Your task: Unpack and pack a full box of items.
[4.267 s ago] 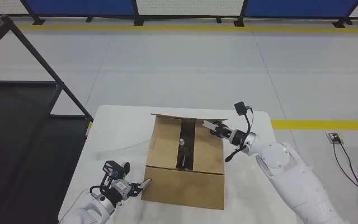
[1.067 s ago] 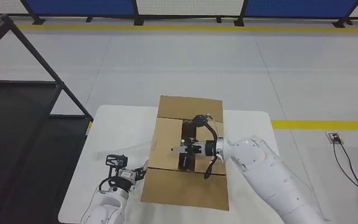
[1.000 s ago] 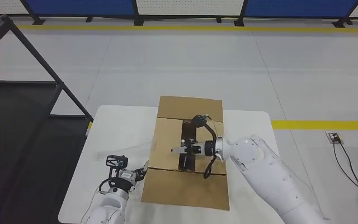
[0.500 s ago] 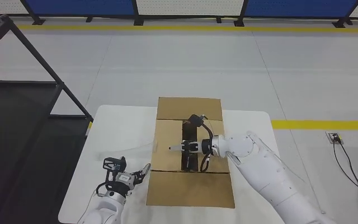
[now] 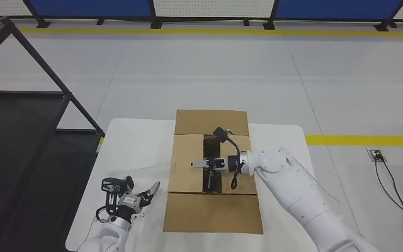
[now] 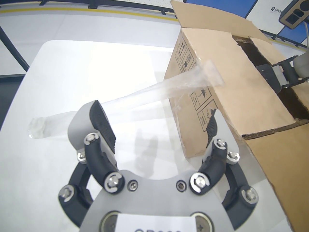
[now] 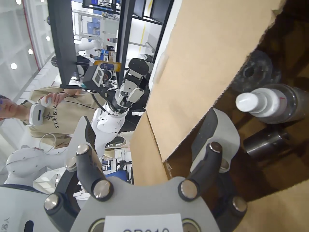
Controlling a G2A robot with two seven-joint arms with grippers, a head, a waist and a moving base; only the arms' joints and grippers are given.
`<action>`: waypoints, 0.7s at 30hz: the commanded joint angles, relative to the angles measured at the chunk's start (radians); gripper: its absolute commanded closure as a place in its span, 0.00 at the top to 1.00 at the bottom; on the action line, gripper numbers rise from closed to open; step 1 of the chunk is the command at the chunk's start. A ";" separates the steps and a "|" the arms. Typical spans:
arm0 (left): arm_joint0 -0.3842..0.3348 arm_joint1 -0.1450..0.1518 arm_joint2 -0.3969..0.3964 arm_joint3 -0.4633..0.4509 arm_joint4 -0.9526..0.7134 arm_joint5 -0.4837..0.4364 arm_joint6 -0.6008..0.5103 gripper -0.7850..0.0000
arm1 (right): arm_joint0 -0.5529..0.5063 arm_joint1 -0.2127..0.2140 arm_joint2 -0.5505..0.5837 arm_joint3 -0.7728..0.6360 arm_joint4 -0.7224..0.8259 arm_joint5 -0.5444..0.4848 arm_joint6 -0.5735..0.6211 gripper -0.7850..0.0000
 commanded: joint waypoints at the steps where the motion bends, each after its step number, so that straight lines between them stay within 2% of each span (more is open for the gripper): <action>1: 0.006 0.000 -0.008 -0.010 -0.007 -0.007 0.006 1.00 | 0.002 -0.003 0.009 0.015 0.038 -0.035 0.019 1.00; 9: 0.044 0.004 -0.054 -0.064 -0.040 -0.055 0.031 1.00 | 0.016 -0.012 0.034 0.045 0.131 -0.111 0.078 1.00; 14: 0.093 0.009 -0.075 -0.124 -0.008 -0.119 0.054 1.00 | 0.031 -0.023 0.032 0.043 0.137 -0.138 0.059 1.00; 21: 0.124 0.011 -0.042 -0.178 0.092 -0.167 0.073 1.00 | 0.052 -0.045 0.007 0.022 0.136 -0.148 0.045 1.00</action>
